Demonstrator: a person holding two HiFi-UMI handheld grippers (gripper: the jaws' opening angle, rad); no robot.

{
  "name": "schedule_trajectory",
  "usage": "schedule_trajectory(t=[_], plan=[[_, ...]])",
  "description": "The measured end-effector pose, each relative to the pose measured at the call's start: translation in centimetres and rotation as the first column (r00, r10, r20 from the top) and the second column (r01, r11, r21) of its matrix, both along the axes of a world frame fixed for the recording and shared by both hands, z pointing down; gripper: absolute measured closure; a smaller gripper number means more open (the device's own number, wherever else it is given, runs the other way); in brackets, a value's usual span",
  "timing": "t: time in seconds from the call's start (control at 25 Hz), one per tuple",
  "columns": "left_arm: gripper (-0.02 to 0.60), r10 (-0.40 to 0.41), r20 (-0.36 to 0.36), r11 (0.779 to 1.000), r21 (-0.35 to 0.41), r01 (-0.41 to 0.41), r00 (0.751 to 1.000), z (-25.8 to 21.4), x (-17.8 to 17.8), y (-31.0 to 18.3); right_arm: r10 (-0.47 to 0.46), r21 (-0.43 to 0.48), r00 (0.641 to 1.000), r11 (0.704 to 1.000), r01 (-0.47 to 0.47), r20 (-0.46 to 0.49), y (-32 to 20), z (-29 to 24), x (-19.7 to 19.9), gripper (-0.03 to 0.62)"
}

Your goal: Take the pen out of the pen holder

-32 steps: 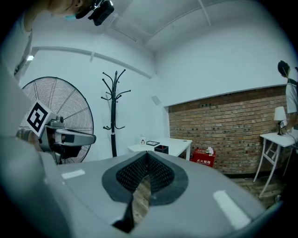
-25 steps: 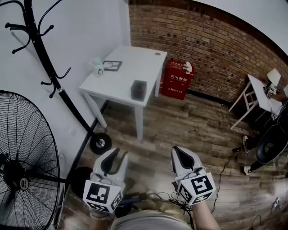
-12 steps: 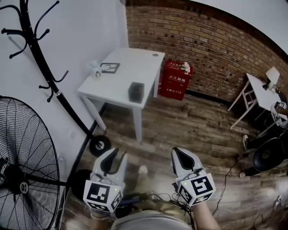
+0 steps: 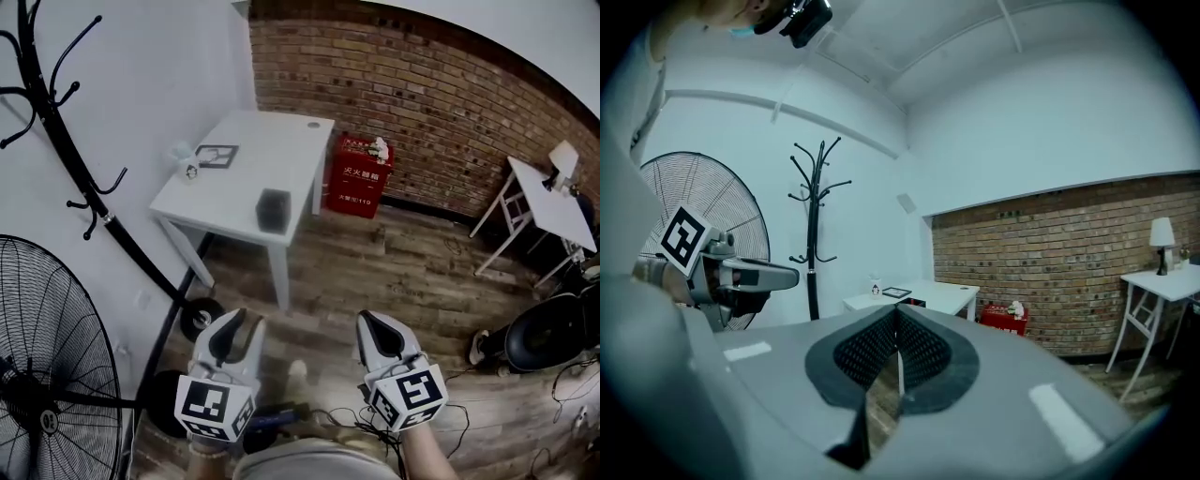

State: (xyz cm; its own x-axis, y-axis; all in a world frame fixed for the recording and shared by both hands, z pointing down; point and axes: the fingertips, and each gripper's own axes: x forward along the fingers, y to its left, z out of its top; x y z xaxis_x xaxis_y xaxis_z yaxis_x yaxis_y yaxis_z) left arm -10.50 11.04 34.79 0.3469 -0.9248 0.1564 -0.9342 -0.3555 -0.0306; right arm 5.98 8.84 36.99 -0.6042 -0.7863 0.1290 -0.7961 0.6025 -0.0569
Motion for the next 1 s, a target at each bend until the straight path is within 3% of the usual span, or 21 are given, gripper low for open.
schedule_trajectory(t=[1.0], plan=[[0.476,0.041,-0.007,0.999,-0.031,-0.042,0.999,0.6,-2.8,-19.0,0.038,-0.015,0.998,0.999,-0.039,-0.043,-17.5,-1.2,-2.8,0.591]])
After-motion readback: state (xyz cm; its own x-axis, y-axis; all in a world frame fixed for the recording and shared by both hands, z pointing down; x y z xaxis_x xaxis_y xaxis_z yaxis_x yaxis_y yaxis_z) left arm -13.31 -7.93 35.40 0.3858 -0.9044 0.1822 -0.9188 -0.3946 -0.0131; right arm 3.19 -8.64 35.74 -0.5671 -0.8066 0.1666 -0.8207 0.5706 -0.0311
